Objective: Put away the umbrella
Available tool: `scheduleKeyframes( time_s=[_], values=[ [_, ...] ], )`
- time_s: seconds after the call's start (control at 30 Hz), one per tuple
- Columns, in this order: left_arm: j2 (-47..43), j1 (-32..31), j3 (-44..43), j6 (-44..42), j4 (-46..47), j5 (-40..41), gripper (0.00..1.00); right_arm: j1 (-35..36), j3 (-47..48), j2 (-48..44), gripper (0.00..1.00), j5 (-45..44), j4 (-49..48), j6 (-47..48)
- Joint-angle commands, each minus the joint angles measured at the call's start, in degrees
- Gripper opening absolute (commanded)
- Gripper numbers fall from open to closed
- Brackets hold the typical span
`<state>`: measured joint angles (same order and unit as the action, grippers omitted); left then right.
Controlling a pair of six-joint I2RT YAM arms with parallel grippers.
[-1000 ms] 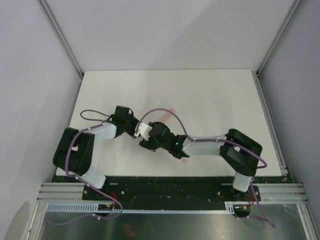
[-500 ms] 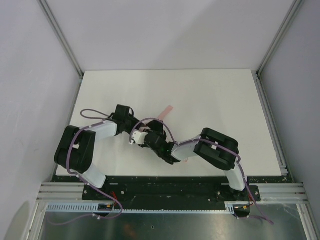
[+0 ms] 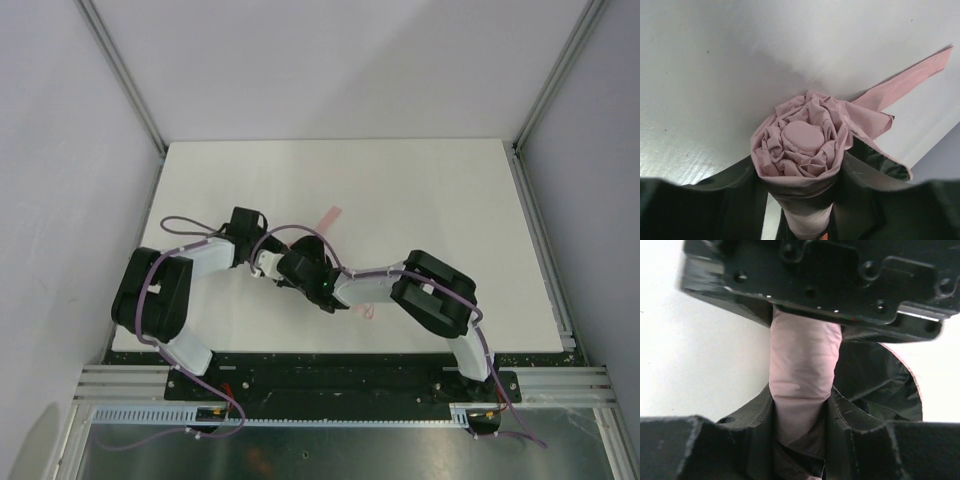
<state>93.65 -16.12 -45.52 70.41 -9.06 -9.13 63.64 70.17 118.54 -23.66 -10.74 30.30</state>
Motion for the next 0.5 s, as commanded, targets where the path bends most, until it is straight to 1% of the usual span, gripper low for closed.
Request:
scheduleKeyframes(
  time_s=[0.0, 0.1, 0.13, 0.2, 0.33, 0.47],
  values=[
    [-0.73, 0.00, -0.65, -5.71, -6.07, -1.24, 0.69, -0.63, -0.30, 0.93, 0.00, 13.50, 19.76, -6.39],
    [-4.18, 2.34, -0.20, -8.10, -3.26, -1.43, 0.93, -1.38, 0.11, 0.70, 0.00, 19.06, 23.55, -8.43],
    [-5.54, 3.38, 0.47, -8.58, -2.06, -1.82, 0.96, -1.57, 0.48, 0.76, 0.00, 20.35, 24.62, -9.04],
    [-7.92, 6.59, 1.80, -9.80, 0.87, -4.49, 0.99, -2.04, 1.06, 0.69, 0.00, 23.54, 26.03, -9.98],
    [-14.70, 13.41, 6.38, -11.93, 3.08, -7.30, 0.99, -3.21, 3.53, 1.11, 0.00, 30.78, 29.90, -11.56],
    [-23.00, 17.27, 11.51, -13.05, 3.59, -9.08, 0.99, -5.02, 8.91, 4.29, 0.00, 37.80, 36.29, -12.57]
  ],
)
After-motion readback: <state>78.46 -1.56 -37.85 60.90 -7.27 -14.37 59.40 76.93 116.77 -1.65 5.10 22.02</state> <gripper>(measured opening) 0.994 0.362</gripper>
